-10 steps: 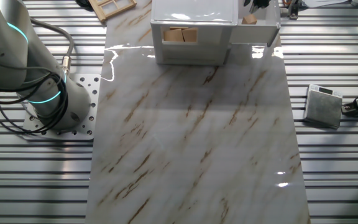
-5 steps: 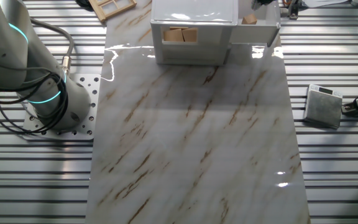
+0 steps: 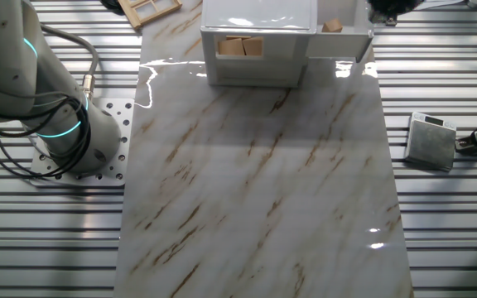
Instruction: Put things in the drawer
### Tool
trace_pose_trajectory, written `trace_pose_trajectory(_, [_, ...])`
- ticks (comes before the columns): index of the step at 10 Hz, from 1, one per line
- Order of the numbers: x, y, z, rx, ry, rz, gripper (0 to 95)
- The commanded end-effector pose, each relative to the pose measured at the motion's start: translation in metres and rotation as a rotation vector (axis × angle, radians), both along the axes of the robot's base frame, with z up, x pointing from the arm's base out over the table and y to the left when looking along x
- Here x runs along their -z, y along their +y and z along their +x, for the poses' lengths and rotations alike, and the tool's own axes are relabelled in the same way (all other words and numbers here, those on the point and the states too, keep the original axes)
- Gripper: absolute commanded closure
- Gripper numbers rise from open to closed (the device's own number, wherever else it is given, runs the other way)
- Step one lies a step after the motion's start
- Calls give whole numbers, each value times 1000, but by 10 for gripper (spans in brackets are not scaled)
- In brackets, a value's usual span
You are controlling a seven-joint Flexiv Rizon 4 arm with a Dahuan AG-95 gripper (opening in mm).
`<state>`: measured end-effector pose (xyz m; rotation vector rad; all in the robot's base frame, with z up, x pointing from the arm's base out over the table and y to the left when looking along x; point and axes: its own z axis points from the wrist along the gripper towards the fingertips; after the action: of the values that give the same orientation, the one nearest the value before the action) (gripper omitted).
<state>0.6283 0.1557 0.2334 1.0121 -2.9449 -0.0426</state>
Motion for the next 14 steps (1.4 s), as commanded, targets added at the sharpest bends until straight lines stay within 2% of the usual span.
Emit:
trace_pose_trajectory(1, [10,-2,14,3,-3,2,950])
trace_pose_trajectory(5, [28,1,27,11,-7,7,950])
trace_pose_trajectory(9, [39,14,31,33,-13,5,950])
trace_pose_trajectory(14, [47,24,31,34,-16,4,950])
